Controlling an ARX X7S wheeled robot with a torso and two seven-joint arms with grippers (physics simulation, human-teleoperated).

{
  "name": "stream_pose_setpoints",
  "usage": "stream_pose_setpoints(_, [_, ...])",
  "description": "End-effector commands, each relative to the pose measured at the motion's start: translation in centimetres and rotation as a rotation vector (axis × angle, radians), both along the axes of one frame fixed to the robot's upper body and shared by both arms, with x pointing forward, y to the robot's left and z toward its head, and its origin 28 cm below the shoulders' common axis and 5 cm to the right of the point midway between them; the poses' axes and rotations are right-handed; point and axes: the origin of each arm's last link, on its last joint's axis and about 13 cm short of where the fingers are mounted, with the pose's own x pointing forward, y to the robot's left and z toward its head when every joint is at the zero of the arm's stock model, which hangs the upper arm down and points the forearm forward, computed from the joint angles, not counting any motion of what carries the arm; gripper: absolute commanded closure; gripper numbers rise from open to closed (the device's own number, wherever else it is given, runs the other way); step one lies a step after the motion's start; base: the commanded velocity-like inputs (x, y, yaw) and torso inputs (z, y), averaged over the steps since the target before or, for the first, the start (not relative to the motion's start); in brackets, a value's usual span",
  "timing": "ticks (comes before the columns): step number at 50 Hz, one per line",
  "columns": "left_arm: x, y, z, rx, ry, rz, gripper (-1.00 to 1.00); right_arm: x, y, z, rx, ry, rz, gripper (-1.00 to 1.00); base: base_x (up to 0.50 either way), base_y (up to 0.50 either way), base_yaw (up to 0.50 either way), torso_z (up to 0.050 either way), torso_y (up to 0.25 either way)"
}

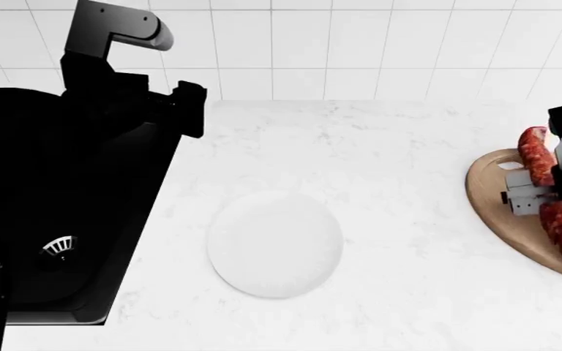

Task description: Pick the salami from the plate and place it on the cutting board. Then pick the condiment bottle from the cabinet and place it next to the cutting board.

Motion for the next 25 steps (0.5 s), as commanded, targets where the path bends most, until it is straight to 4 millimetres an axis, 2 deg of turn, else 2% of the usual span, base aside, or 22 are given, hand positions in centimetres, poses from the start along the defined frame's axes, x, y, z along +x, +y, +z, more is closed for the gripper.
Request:
stream_pose_setpoints(1, [0.0,0.2,0.1,-0.003,-0.008,0.003,-1.00,-0.1,0.3,1.2,0.000,-0.033,0.009,-1.00,0.00,0.00,0.00,0.000,0.000])
stream_pose_setpoints(7, [-0.2,0.3,-0.2,-0.005,-0.021,-0.013,-1.00,-0.7,1.0,4.2,0.003,-0.143,0.044,-1.00,0.00,0.00,0.00,0.000,0.000])
stream_pose_setpoints(12, [-0.5,0.4,0.0,-0.008,-0.035,-0.025,-1.00,-1.6,1.8,5.8,0.012,-0.212,0.068,-1.00,0.00,0.00,0.00,0.000,0.000])
stream_pose_setpoints(19, [-1.9,1.0,0.4,-0.011,-0.078,0.010,-1.00,-2.5,3.8,7.0,0.070,-0.382,0.144,-1.00,0.00,0.00,0.00,0.000,0.000])
stream_pose_setpoints(25, [-3.5,1.5,0.8,0.012,-0.168,0.098,-1.00,-4.4,6.2,6.4,0.039,-0.631,0.288,-1.00,0.00,0.00,0.00,0.000,0.000])
